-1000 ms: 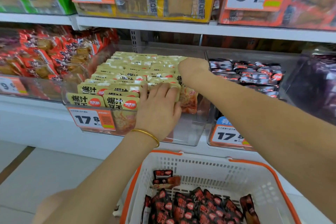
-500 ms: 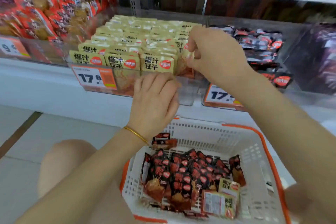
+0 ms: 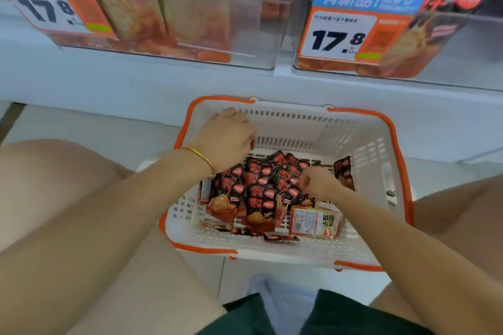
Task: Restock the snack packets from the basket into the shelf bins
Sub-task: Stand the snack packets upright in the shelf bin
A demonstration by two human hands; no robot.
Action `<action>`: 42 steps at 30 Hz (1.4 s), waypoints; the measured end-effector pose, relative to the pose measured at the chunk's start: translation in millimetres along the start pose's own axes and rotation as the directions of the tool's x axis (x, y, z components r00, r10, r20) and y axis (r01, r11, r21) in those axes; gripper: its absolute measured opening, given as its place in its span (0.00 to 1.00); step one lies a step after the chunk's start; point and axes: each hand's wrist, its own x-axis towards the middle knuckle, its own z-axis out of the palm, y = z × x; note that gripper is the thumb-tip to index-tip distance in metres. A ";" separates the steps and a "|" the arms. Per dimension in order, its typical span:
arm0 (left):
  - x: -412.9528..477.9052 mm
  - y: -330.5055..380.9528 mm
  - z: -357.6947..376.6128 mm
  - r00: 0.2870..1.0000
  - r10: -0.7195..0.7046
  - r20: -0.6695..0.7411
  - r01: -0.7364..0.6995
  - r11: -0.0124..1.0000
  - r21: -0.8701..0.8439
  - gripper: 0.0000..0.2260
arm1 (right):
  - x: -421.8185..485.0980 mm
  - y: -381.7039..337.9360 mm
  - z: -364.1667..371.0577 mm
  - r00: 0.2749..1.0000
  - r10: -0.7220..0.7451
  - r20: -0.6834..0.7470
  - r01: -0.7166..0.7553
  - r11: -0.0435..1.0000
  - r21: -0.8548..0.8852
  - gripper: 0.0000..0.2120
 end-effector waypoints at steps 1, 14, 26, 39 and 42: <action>3.8 4.1 2.2 1.000 0.020 -0.010 -0.020 1.000 -0.019 0.12 | 3.8 14.9 7.9 0.999 0.045 0.029 -0.045 0.999 -0.015 0.08; 23.0 13.2 25.0 0.996 0.086 0.029 -0.083 0.990 -0.112 0.11 | 26.6 66.5 89.6 0.991 0.070 0.114 -0.016 0.909 -0.417 0.18; 24.4 32.0 20.5 0.894 -0.176 0.413 0.349 0.852 -0.391 0.15 | -27.6 18.6 -33.9 0.931 -0.263 -0.253 0.365 0.660 0.657 0.18; -10.0 36.4 -30.8 0.927 -0.263 0.266 0.368 0.506 -0.780 0.14 | -100.3 -33.3 -87.8 0.718 -0.362 -0.594 0.681 0.543 0.492 0.15; -23.1 40.3 -59.9 0.971 -0.204 0.123 0.226 0.620 -0.751 0.14 | -124.0 -55.5 -115.5 0.726 -0.444 -0.525 0.655 0.678 0.333 0.15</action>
